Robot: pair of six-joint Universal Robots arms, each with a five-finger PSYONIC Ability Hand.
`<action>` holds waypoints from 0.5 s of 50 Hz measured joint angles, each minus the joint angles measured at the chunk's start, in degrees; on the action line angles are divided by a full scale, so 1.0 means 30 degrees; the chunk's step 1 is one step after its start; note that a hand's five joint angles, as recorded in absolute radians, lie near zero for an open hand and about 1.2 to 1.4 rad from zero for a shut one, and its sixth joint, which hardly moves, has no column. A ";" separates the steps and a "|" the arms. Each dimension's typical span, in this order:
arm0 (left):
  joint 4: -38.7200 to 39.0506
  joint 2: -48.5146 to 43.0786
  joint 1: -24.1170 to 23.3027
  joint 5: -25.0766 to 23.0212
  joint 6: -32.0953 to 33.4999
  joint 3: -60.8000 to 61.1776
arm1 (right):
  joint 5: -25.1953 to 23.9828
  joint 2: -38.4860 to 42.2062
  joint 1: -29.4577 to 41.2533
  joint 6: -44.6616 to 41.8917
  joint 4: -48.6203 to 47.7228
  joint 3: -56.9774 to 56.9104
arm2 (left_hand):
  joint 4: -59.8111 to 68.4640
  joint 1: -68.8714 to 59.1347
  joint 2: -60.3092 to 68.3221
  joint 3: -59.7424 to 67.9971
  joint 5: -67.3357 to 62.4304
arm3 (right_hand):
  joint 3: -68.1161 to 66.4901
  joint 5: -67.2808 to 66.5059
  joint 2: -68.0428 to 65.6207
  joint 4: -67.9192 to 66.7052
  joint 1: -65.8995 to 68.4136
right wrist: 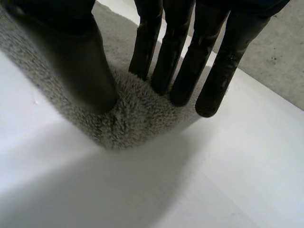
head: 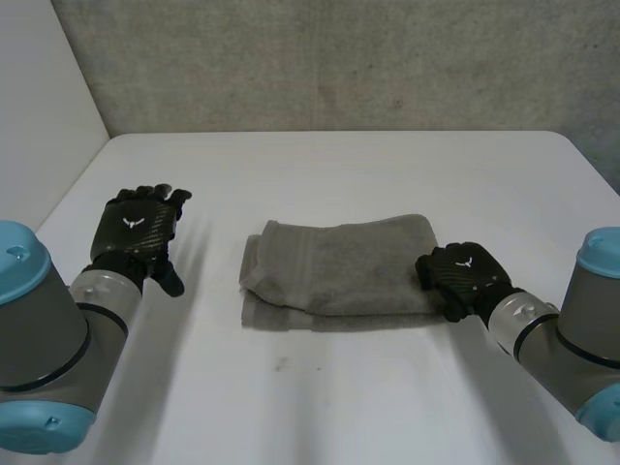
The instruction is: Fold the towel.
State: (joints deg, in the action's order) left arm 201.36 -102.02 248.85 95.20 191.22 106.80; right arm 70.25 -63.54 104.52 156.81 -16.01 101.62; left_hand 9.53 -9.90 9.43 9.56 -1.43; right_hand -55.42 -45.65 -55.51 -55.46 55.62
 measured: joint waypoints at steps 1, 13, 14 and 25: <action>0.0000 -0.0003 -0.0001 0.0004 0.0004 0.0000 | 0.0019 0.0145 -0.0019 -0.0066 -0.0119 -0.0041 | 0.0003 0.0000 0.0000 0.0000 0.0002 | -0.1627 -0.1477 -0.1646 -0.1503 0.1671; -0.0001 0.0029 0.0007 0.0015 0.0018 0.0100 | 0.0101 0.0681 0.0482 -0.0860 -0.0389 -0.2265 | 0.0003 0.0000 0.0000 0.0000 0.0002 | -0.6862 -0.6920 -0.6124 -0.7091 0.6424; 0.0001 0.0045 0.0007 0.0018 0.0019 0.0096 | 0.0102 0.0714 0.0907 -0.0861 -0.0346 -0.2926 | 0.0003 0.0000 0.0000 0.0000 0.0000 | -0.6862 -0.7001 -0.6133 -0.7091 0.6459; -0.0058 0.0648 0.0102 0.0053 0.0001 -0.0421 | -0.0015 0.4094 0.7947 -0.0934 0.2541 -1.1864 | 0.0003 0.0000 0.0000 -0.0002 0.0000 | -0.6862 -0.7057 -0.6314 -0.7091 0.6569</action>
State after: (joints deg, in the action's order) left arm 201.18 -100.08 249.15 95.36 191.22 105.54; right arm 70.21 -51.26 128.36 154.01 -8.39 66.03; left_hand 9.54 -9.90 9.43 9.55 -1.43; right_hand -76.01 -66.83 -74.46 -76.73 75.33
